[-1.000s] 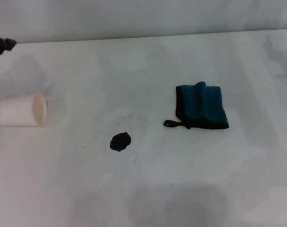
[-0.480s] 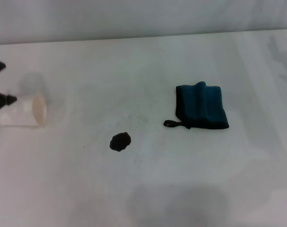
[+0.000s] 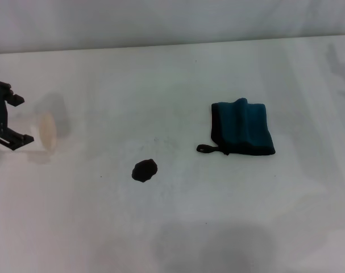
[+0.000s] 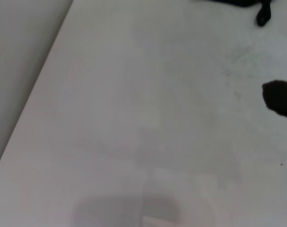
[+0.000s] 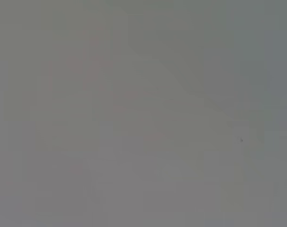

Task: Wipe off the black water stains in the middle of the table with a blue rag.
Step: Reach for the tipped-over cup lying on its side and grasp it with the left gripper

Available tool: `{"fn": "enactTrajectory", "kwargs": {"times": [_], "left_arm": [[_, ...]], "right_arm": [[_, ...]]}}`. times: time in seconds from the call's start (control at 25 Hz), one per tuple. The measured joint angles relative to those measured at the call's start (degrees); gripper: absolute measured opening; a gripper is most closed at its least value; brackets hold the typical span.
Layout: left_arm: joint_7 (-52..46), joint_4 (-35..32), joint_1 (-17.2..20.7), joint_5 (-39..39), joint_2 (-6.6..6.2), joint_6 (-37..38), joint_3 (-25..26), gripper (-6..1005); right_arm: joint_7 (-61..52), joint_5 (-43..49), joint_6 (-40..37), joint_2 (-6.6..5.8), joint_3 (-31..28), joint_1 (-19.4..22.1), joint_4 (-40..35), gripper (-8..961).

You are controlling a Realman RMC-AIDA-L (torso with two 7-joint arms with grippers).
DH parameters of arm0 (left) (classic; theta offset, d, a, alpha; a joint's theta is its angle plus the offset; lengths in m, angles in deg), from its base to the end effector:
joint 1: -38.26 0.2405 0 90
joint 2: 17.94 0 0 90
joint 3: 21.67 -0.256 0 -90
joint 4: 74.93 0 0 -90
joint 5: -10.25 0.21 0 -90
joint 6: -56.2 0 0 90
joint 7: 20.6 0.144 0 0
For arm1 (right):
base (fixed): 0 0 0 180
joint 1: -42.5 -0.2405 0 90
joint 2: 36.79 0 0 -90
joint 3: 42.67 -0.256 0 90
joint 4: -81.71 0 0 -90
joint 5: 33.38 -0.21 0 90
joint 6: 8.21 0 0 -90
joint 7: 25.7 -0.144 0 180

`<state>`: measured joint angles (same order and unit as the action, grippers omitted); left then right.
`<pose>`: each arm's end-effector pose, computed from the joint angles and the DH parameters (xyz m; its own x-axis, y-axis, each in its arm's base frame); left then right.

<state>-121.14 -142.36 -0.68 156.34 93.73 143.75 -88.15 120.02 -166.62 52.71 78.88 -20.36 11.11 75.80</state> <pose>-0.2124 0.3941 0.0633 0.9132 0.1285 -0.3866 0.0006 -0.9494 -0.3140 0.3639 0.3724 0.0770 0.4612 0.1124 -0.8801 -0.8870 0.0825 -0.4543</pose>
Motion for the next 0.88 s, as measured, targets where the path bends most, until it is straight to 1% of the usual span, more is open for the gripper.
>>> {"fn": "enactTrajectory", "kwargs": {"times": [0.16,0.44,0.6,0.88], "left_arm": [[0.6,0.0,0.0,0.9,0.11,-0.2,-1.5,872],[1.8,-0.5,0.3,4.7,0.13,-1.1,-1.7,872],[3.4,-0.3,0.8,5.0,0.45,-3.3,-2.2,871],[3.4,3.8,0.7,5.1,0.47,-7.8,-7.4,871]], "right_arm": [[0.0,0.0,0.0,0.00,0.0,0.0,0.0,793],[0.0,0.0,0.1,-0.08,0.0,0.1,-0.1,793],[-0.1,0.0,0.3,-0.10,0.0,0.2,-0.1,793],[-0.1,0.0,0.4,0.04,0.0,-0.1,-0.1,793]]}}
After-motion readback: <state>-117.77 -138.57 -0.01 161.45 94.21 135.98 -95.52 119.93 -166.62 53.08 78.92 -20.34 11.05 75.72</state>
